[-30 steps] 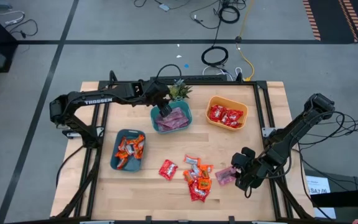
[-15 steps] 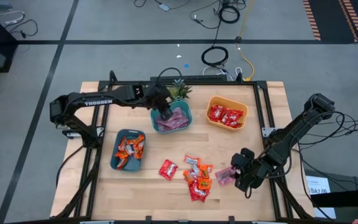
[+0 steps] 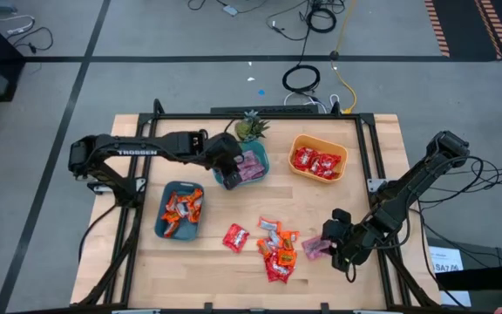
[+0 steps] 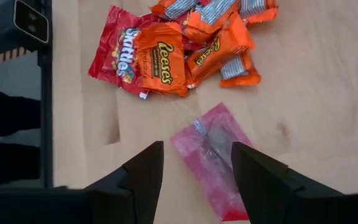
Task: Sort candy
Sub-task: Put the pink candy into the light blue bin
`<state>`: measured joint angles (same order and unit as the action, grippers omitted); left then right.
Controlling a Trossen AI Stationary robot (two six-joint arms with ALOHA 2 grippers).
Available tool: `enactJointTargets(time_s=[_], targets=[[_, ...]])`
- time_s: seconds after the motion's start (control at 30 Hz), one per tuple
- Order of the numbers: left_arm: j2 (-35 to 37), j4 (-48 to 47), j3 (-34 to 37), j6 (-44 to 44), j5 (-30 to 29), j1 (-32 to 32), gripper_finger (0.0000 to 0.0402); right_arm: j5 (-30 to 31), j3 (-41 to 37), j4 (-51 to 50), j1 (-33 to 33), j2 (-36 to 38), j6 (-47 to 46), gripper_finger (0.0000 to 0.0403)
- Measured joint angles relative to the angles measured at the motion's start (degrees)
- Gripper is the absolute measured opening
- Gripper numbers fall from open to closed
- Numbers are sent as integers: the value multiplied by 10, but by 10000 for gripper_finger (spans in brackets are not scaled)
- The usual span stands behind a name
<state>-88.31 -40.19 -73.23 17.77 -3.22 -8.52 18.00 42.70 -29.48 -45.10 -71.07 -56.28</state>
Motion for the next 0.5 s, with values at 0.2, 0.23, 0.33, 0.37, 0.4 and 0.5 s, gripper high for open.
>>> enactJointTargets(time_s=[0.2,0.23,0.33,0.37,0.4,0.5], targets=[[0,0,0,44,0,43,160,49,0,-3,0,0,17,183],[0,0,0,53,0,50,160,53,0,-3,0,0,23,183],[0,0,0,86,-3,72,160,60,0,-5,0,0,49,183],[0,0,0,97,-3,80,160,60,0,-6,0,0,56,183],[0,0,0,110,-3,88,160,60,0,-8,0,0,64,183],[0,0,0,137,-4,115,160,61,0,-19,0,0,88,183]])
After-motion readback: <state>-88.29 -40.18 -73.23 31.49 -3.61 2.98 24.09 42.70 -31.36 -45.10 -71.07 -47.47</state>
